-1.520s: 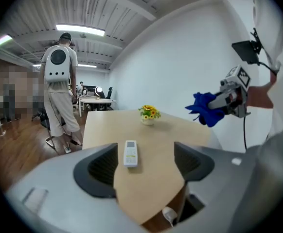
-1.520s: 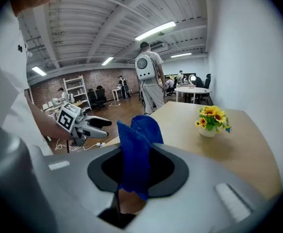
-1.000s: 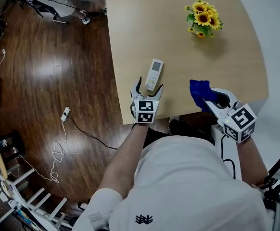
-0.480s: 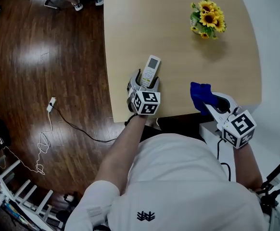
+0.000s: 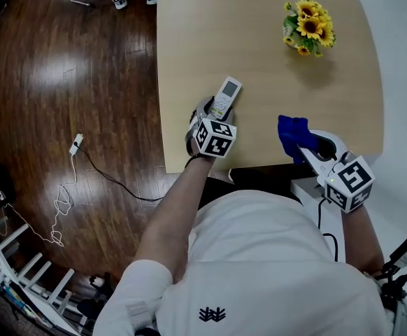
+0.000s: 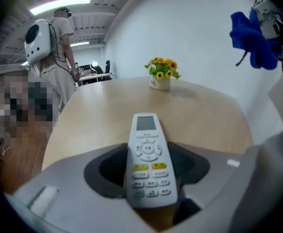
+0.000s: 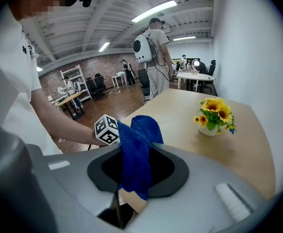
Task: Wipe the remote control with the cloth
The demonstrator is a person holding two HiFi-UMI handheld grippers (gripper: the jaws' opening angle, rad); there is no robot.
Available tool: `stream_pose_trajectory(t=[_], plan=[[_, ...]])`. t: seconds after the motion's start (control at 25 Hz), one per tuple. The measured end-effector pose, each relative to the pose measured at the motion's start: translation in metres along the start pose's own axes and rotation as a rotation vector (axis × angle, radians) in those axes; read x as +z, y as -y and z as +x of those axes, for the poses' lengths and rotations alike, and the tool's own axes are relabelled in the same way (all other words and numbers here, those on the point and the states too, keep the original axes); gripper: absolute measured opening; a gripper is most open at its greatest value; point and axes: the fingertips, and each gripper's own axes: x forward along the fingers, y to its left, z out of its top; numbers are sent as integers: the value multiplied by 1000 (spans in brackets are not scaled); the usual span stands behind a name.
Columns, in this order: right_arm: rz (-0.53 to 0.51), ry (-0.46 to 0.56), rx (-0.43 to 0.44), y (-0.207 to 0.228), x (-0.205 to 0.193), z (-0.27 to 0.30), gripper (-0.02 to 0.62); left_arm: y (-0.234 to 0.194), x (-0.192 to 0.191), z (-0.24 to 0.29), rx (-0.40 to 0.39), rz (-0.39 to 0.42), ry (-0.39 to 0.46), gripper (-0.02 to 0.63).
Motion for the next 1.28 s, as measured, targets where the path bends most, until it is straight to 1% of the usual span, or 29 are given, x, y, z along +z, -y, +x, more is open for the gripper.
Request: stream_pose_trajectory(t=[0.08,0.16,0.24,0.32,0.52,0.68,0.8,0.96,1.16,1.28], plan=[[-4,7,2,-2,2,1,84,1,0,-1,-17,0,8,276],[-7,18,2,-3,6,1,84,1,0,-6,-39,-17,27,276],[-7,31,-2,-2,10,0,84,1,3,-15,-54,-36,56,276],[-2,46,-11,-1,12,-2,84,2,13,-29,-66,-30,98,275],[-6,109,-32,-3,31,-9,84,10,53,-83,-98,54,211,275],[-30,213,-32,-11,69,-19,84,20,92,-131,-136,160,289,275],[-79,291,-4,-32,99,-21,84,30,114,-163,-172,240,335,275],[-161,360,64,-82,126,-8,84,44,120,-192,-225,325,355,275],[-240,392,168,-132,148,24,84,54,132,-198,-268,373,364,275],[-250,370,192,-145,148,41,84,57,141,-202,-283,383,373,275]])
